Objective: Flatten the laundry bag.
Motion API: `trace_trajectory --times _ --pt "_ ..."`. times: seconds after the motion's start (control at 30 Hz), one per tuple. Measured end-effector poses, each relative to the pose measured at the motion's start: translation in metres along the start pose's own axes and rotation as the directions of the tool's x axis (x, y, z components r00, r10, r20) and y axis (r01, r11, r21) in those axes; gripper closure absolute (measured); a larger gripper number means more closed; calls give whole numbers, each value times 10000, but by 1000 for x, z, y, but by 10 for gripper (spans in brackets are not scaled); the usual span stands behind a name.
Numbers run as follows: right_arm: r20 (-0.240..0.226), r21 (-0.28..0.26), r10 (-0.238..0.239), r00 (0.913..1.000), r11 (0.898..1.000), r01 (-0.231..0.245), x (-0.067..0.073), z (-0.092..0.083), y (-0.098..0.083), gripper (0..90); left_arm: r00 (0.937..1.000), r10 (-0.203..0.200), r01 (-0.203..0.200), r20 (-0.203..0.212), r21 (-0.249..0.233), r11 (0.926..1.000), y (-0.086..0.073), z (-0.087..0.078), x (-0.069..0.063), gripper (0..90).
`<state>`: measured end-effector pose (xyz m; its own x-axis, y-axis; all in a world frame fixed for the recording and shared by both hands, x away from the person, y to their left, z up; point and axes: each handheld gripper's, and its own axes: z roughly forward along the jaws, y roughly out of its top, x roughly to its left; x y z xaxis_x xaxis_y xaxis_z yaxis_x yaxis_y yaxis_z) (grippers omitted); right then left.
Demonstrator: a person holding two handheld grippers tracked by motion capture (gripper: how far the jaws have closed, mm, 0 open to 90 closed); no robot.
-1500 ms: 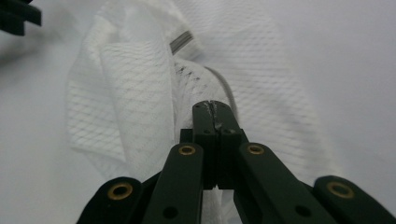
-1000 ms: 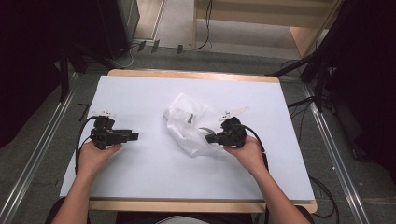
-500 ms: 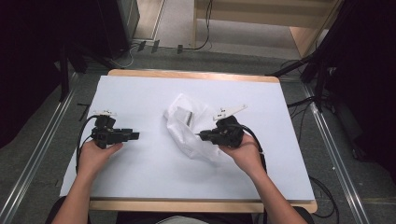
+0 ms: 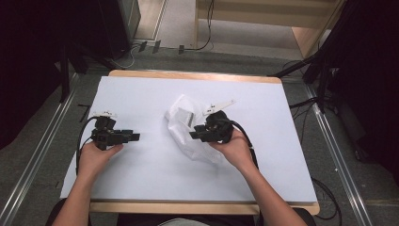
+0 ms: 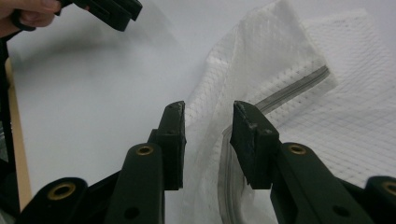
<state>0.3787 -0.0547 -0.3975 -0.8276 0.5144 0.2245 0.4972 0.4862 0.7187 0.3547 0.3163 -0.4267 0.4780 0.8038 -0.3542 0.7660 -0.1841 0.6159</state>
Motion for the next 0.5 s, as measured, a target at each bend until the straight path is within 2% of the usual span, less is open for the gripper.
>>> trace_trajectory --times 0.07,0.1,0.13,0.2,0.33,0.5 --pt "145 351 52 9999 9994 -57 -2 9 0 698 10000 3 -3 0 2 10000 0 0 0 529" --pt "183 502 123 9998 9987 -132 -3 12 -1 766 10000 -2 2 3 4 10000 0 0 0 529" --pt "117 588 155 9998 9981 -162 -3 15 -1 834 10000 -2 2 5 4 10000 0 -1 0 529" --pt "-100 669 198 9998 9976 -191 -2 17 -2 900 10000 -11 11 14 0 10000 -1 -1 1 529" --pt "-522 490 -80 9986 9987 106 13 15 2 900 10000 -70 70 -37 -61 10000 -1 -3 2 529" --pt "-1116 254 -427 9928 9986 458 34 14 6 900 9999 -119 118 -82 -151 9998 -2 -7 4 529"
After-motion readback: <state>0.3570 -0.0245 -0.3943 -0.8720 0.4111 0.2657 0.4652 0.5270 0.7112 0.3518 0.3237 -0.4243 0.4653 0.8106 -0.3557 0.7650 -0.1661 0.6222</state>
